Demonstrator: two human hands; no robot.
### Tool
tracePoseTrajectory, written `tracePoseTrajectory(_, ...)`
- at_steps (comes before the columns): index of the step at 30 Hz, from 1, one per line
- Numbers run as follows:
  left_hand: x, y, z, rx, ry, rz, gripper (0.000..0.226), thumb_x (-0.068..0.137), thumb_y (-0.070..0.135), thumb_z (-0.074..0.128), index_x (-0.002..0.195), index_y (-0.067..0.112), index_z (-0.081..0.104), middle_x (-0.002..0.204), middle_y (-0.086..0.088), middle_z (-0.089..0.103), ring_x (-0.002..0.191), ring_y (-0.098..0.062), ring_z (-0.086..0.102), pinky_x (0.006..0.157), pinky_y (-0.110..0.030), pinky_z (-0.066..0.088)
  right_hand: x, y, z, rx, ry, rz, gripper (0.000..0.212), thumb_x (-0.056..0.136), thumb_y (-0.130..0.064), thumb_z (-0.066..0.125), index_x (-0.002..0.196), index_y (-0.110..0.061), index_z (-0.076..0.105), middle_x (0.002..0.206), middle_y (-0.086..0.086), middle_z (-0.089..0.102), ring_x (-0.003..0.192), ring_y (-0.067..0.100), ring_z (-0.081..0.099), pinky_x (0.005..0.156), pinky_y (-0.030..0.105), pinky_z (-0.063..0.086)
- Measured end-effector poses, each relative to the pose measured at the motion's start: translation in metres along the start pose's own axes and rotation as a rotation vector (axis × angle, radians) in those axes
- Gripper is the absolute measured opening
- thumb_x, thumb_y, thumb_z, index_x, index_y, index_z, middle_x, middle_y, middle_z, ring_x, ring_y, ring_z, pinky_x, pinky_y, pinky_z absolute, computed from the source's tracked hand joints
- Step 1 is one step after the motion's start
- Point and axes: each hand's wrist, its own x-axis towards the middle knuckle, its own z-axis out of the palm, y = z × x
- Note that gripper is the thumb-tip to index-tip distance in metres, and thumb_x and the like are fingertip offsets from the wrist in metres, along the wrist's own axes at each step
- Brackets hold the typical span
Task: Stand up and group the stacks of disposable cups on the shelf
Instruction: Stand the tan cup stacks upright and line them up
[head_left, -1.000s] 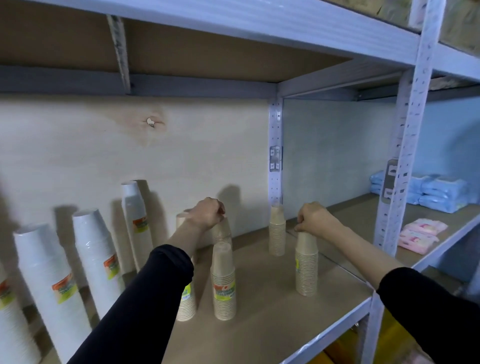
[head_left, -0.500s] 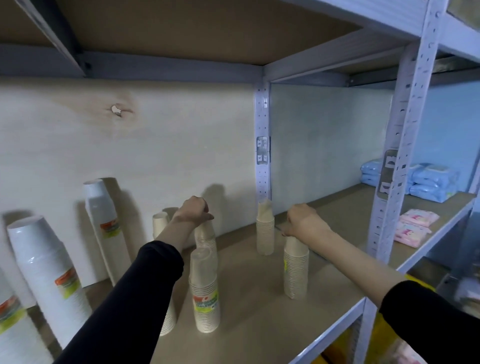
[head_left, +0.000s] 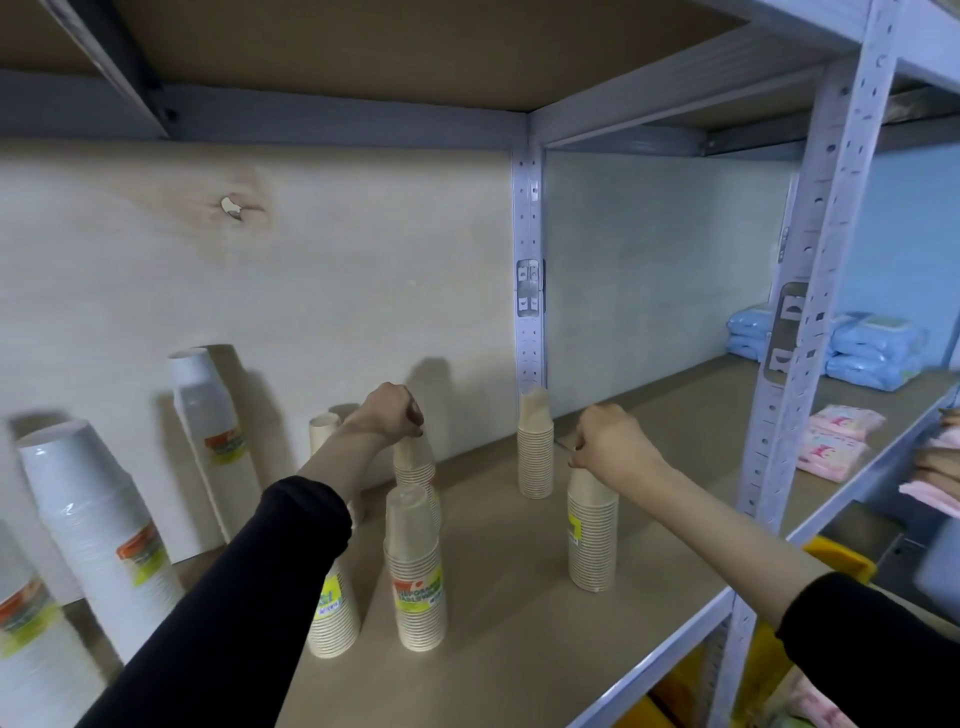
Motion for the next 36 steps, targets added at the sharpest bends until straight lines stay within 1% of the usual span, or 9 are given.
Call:
tracePoseTrajectory(5, -0.007, -0.007, -0.003, -0.033, -0.016, 0.072, 0.026, 0.081, -0.001, 0.064, 0.106, 0.001, 0.071, 0.119, -0.011, 0.068, 0.115, -0.022, 0.060, 0.093, -0.022, 0.042, -0.002, 0.003, 0.001, 0.126, -0.045, -0.031, 0.019, 0.080, -0.005, 0.064, 0.095, 0.004, 0.071, 0.103, 0.019, 0.070, 0.098, 0.029, 0.065, 0.077, 0.025, 0.048)
tracePoseTrajectory(9, -0.010, -0.009, -0.004, -0.080, -0.037, 0.115, 0.026, 0.078, -0.007, 0.064, 0.104, -0.005, 0.070, 0.116, -0.017, 0.068, 0.112, -0.026, 0.061, 0.084, -0.016, 0.041, -0.003, 0.005, -0.003, 0.197, -0.058, -0.053, 0.022, 0.079, -0.002, 0.067, 0.100, -0.002, 0.073, 0.107, 0.013, 0.071, 0.101, 0.023, 0.065, 0.076, 0.016, 0.040)
tracePoseTrajectory(13, -0.010, -0.007, -0.004, -0.108, -0.041, 0.072, 0.025, 0.077, 0.001, 0.068, 0.102, -0.002, 0.071, 0.113, -0.014, 0.070, 0.111, -0.025, 0.062, 0.091, -0.024, 0.045, -0.004, 0.004, -0.005, 0.195, -0.019, -0.042, 0.022, 0.078, -0.008, 0.069, 0.098, -0.001, 0.073, 0.108, 0.014, 0.071, 0.103, 0.024, 0.063, 0.085, 0.022, 0.048)
tracePoseTrajectory(16, -0.010, -0.005, -0.002, -0.107, -0.032, 0.022, 0.029, 0.075, 0.013, 0.074, 0.101, 0.001, 0.071, 0.110, -0.013, 0.070, 0.106, -0.025, 0.063, 0.085, -0.026, 0.045, -0.005, 0.003, -0.005, 0.127, -0.006, -0.021, 0.027, 0.079, -0.016, 0.068, 0.101, 0.000, 0.071, 0.112, 0.017, 0.067, 0.105, 0.030, 0.061, 0.089, 0.031, 0.050)
tracePoseTrajectory(19, -0.009, -0.002, 0.001, -0.072, -0.008, -0.015, 0.031, 0.080, 0.020, 0.071, 0.106, 0.002, 0.068, 0.114, -0.013, 0.068, 0.108, -0.026, 0.061, 0.087, -0.028, 0.045, -0.006, 0.001, -0.002, 0.063, -0.035, -0.025, 0.030, 0.084, -0.016, 0.064, 0.108, 0.001, 0.066, 0.116, 0.018, 0.063, 0.108, 0.032, 0.061, 0.093, 0.034, 0.050)
tracePoseTrajectory(27, -0.009, 0.000, 0.000, -0.068, 0.009, -0.011, 0.028, 0.083, 0.007, 0.065, 0.110, 0.001, 0.068, 0.119, -0.013, 0.067, 0.113, -0.024, 0.060, 0.094, -0.026, 0.044, 0.000, 0.014, -0.003, 0.120, -0.104, -0.119, 0.022, 0.080, -0.004, 0.064, 0.098, 0.008, 0.068, 0.107, 0.022, 0.068, 0.102, 0.031, 0.063, 0.082, 0.029, 0.049)
tracePoseTrajectory(31, -0.010, -0.004, -0.001, -0.076, -0.009, 0.023, 0.027, 0.081, 0.002, 0.065, 0.108, -0.001, 0.069, 0.119, -0.013, 0.067, 0.114, -0.024, 0.061, 0.095, -0.025, 0.044, 0.002, 0.020, -0.006, 0.163, -0.136, -0.198, 0.025, 0.080, 0.001, 0.064, 0.104, 0.007, 0.068, 0.112, 0.019, 0.069, 0.107, 0.028, 0.063, 0.094, 0.031, 0.048)
tracePoseTrajectory(33, -0.010, -0.005, -0.002, -0.084, -0.013, 0.045, 0.026, 0.080, 0.000, 0.066, 0.106, -0.002, 0.070, 0.118, -0.014, 0.068, 0.113, -0.024, 0.061, 0.094, -0.024, 0.044, 0.003, 0.022, -0.007, 0.193, -0.137, -0.208, 0.027, 0.081, 0.002, 0.065, 0.107, 0.006, 0.068, 0.117, 0.015, 0.068, 0.112, 0.024, 0.062, 0.099, 0.026, 0.045)
tracePoseTrajectory(36, -0.013, -0.006, -0.003, -0.080, -0.025, 0.078, 0.025, 0.080, 0.000, 0.066, 0.104, -0.002, 0.071, 0.116, -0.014, 0.069, 0.111, -0.024, 0.062, 0.083, -0.015, 0.042, 0.004, 0.024, -0.009, 0.204, -0.149, -0.220, 0.029, 0.081, 0.001, 0.065, 0.110, 0.002, 0.068, 0.121, 0.011, 0.066, 0.116, 0.019, 0.060, 0.098, 0.019, 0.041)
